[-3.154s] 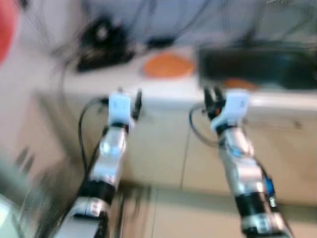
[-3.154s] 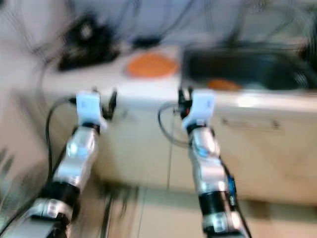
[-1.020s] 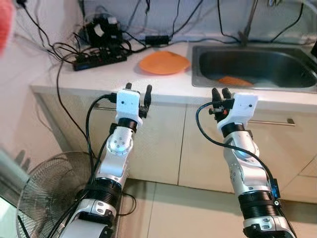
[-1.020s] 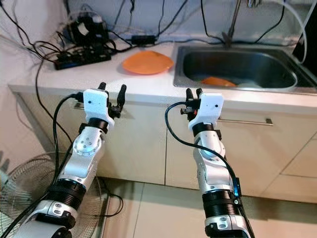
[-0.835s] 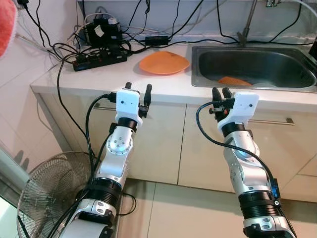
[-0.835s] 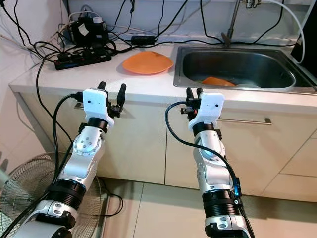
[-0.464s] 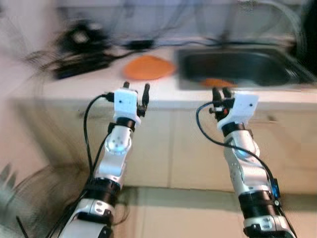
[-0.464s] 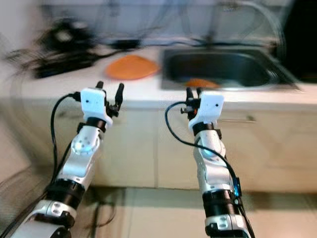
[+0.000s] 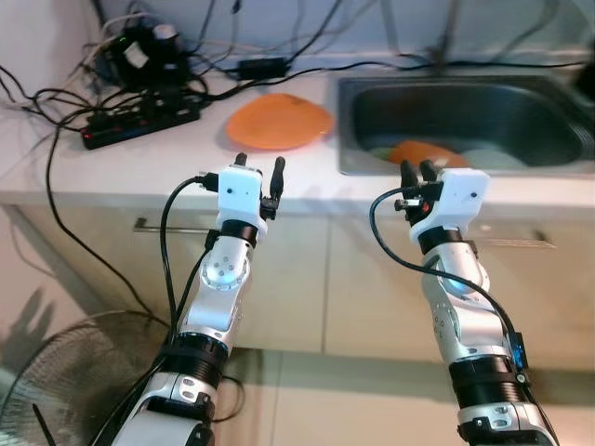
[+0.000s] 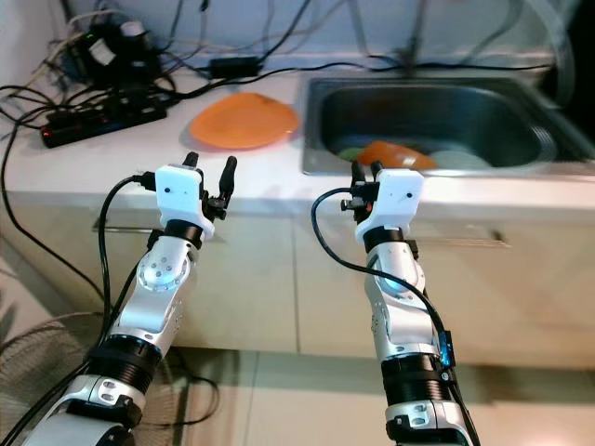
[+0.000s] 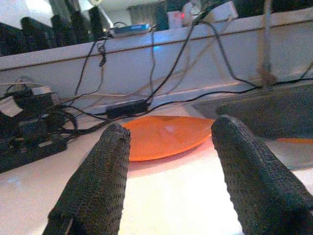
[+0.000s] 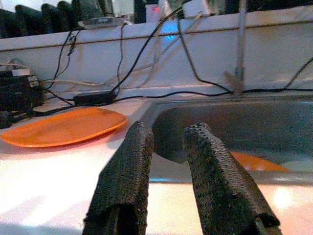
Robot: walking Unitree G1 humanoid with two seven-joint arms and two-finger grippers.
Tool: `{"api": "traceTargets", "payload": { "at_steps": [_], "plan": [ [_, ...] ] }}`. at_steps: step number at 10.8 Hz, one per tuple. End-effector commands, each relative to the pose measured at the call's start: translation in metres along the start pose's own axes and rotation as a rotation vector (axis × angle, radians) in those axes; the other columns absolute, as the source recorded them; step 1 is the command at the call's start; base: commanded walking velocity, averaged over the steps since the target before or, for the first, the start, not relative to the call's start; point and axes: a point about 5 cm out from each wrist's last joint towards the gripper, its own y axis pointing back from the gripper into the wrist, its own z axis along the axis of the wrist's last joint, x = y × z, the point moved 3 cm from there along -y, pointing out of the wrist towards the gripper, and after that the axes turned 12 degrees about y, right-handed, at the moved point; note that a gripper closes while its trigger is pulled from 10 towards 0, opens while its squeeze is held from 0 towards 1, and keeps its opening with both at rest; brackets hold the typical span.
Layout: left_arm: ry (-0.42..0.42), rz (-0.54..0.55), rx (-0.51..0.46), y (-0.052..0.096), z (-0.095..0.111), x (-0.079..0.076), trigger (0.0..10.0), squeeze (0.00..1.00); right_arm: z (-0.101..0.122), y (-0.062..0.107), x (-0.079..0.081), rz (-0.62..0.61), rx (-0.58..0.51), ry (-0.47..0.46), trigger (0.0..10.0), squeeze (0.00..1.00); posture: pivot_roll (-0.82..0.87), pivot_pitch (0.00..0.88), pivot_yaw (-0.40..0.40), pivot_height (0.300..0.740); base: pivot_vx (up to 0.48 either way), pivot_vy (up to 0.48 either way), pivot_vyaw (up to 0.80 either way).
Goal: Kitchen organization
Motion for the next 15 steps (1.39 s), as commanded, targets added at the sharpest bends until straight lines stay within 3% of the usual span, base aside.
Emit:
{"api": "traceTargets", "payload": {
  "at_steps": [1,15],
  "plan": [
    [-0.004,0.013,-0.020,-0.0021,0.0059,0.0034,10.0,0.00,0.0116,-0.0038,0.0038,0.012,-0.048,-0.002,10.0,0.00,0.02,0.002,0.058,0.728,0.405,0.000,0.46],
    [-0.005,0.013,-0.030,-0.0013,0.0093,0.0038,10.0,0.00,0.0083,-0.0025,0.0026,-0.002,-0.033,-0.021,10.0,0.00,0.03,0.012,0.060,0.728,0.403,0.000,0.09]
  ]
}}
